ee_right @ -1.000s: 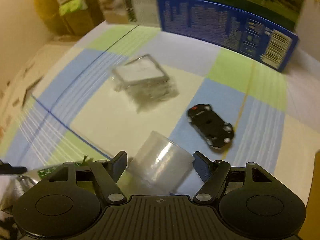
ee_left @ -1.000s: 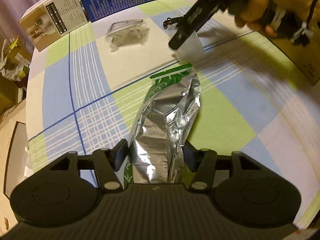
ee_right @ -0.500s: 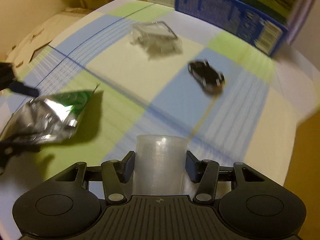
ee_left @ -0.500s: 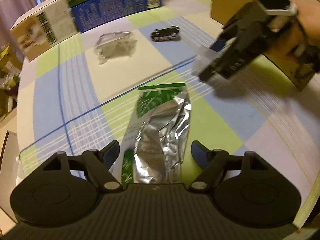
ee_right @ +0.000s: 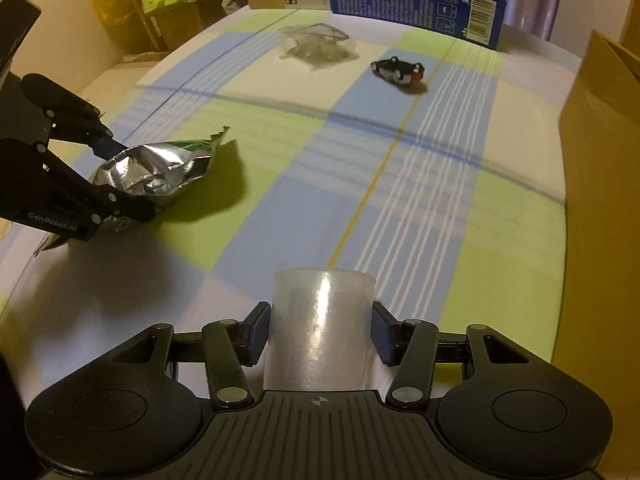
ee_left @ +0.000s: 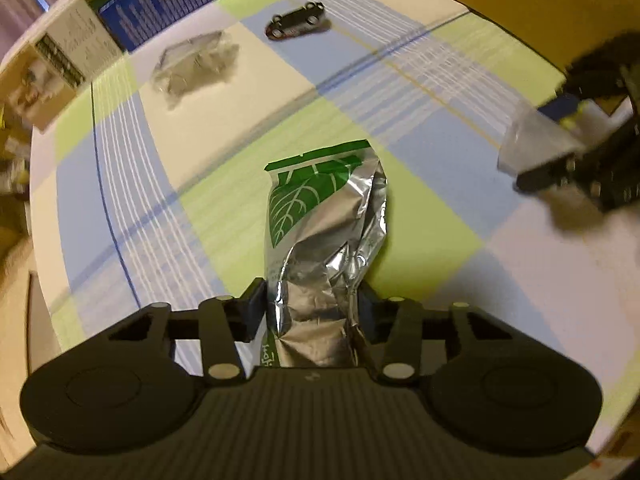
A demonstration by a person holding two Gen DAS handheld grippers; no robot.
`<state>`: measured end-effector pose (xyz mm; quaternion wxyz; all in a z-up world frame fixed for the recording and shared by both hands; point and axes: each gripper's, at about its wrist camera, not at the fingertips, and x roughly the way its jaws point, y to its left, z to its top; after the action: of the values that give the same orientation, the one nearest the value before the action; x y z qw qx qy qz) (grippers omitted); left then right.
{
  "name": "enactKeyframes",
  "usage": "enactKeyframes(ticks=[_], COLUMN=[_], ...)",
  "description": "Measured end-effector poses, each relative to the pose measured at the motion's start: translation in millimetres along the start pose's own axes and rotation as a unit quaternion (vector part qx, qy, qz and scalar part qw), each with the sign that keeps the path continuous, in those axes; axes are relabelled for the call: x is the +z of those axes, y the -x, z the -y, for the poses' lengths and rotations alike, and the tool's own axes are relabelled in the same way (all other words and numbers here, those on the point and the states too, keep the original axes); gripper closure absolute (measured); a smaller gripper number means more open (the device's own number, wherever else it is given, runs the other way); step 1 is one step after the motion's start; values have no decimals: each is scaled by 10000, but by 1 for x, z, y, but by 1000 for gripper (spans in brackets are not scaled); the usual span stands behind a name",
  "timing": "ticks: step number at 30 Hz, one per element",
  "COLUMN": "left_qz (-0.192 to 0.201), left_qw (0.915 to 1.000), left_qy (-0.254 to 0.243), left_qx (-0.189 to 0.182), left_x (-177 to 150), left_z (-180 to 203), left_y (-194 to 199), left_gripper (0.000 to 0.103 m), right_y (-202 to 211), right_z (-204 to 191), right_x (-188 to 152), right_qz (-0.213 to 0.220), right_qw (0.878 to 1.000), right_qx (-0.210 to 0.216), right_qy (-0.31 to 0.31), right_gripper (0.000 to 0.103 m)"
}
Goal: Organize objects
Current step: 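Lift the foil bag with the left tool while the right tool lifts the cup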
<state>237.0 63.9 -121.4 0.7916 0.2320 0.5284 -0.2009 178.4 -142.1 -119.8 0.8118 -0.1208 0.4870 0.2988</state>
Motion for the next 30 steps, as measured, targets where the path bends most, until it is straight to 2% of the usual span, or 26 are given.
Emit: enactKeyframes(ticks=[5, 7, 9, 10, 14, 19, 21, 25, 27, 30], left_qz=[-14, 28, 49, 49, 12, -107, -185, -232, -222, -200], left_qw=[9990, 9975, 9966, 9968, 9968, 9962, 9962, 9954, 9951, 9923], left_qy=[439, 678, 792, 782, 773, 786, 764, 818, 882, 1173], left_qx=[-129, -183, -225, -185, -178, -356, -387, -437, -380, -357], left_x=[-20, -24, -27, -28, -26, -21, -21, -20, -20, -20], left_z=[41, 51, 59, 62, 62, 54, 53, 50, 49, 46], left_y=[16, 18, 19, 18, 16, 8, 3, 4, 6, 8], left_gripper=[62, 57, 45, 44, 41, 36, 33, 44, 58, 63], right_y=[10, 13, 15, 15, 16, 14, 15, 15, 15, 16], right_z=[-12, -13, -14, -13, -9, -15, -15, -13, -13, -12], right_x=[-32, -38, -42, -42, -40, -43, -44, -43, -44, -45], right_qz=[357, 434, 512, 547, 585, 649, 692, 703, 722, 727], right_qw=[9985, 9979, 9974, 9971, 9963, 9957, 9950, 9948, 9947, 9943], right_qx=[-407, -475, -475, -504, -438, -575, -613, -591, -597, -607], right_qy=[122, -25, -145, -179, -444, -340, -386, -444, -420, -479], right_gripper=[51, 47, 46, 46, 46, 47, 54, 54, 54, 54])
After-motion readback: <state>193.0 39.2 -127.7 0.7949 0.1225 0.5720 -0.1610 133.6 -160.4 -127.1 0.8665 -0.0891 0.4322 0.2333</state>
